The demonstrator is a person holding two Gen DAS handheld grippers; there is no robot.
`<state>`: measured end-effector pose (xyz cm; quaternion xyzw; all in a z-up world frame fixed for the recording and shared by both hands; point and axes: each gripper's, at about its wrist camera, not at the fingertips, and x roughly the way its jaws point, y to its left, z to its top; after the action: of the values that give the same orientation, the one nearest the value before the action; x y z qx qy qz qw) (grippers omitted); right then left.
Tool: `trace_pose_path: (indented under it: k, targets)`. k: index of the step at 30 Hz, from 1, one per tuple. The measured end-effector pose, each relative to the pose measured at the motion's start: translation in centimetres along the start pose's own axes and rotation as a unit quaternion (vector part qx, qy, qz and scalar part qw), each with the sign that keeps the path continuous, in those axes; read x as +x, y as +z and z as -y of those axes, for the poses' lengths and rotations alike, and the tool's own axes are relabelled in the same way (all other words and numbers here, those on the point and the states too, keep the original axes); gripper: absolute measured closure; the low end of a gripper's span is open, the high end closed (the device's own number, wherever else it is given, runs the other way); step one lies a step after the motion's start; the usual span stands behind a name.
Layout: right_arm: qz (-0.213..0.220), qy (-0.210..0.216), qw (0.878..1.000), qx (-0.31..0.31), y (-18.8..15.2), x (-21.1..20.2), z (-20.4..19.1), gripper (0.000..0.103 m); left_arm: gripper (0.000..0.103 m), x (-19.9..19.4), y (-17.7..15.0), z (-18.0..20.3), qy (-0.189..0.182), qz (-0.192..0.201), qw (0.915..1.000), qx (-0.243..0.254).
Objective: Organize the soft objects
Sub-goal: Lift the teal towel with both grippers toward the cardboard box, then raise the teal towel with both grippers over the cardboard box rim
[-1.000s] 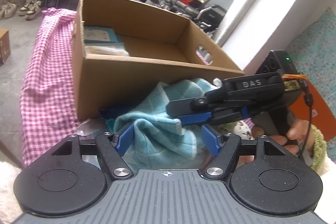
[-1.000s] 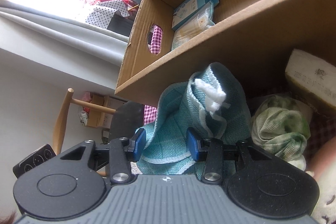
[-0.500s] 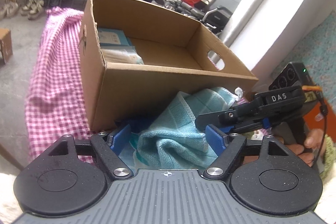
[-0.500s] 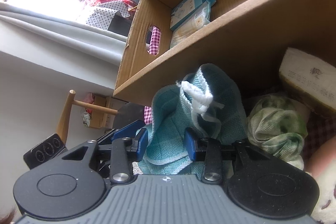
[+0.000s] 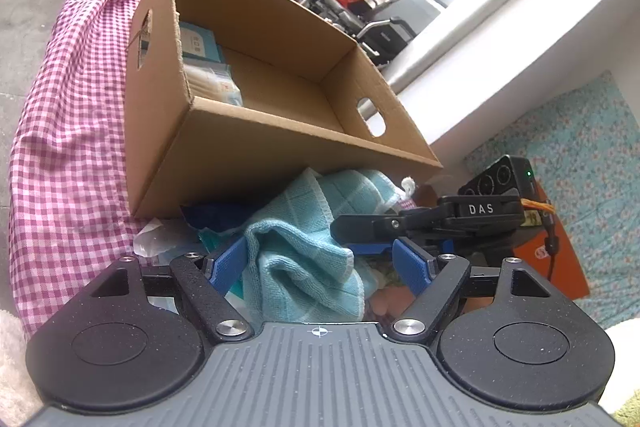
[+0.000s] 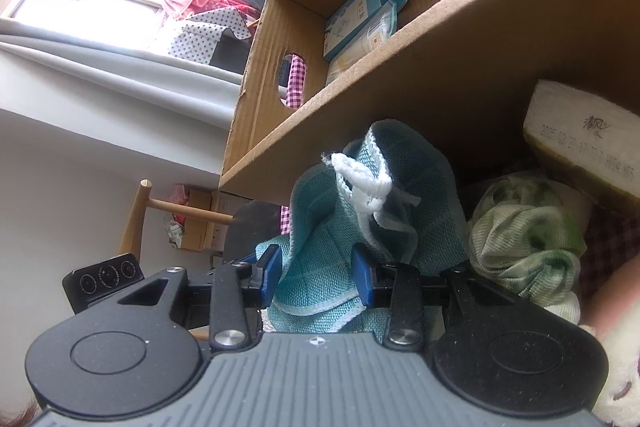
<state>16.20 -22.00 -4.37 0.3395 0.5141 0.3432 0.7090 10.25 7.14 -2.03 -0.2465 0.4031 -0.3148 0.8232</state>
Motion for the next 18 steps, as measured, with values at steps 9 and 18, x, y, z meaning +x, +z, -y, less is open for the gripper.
trace_pose_path:
  k: [9,18]
  targets:
    - [-0.002,0.009,1.000,-0.001,0.1,0.0,0.3,0.062,0.026,1.2,-0.6,0.1,0.041,-0.030,0.9987,-0.008]
    - [-0.006,0.039,0.999,0.014,0.4,-0.2,1.4,0.062,0.045,2.0,-0.1,1.2,0.052,-0.020,0.9984,0.000]
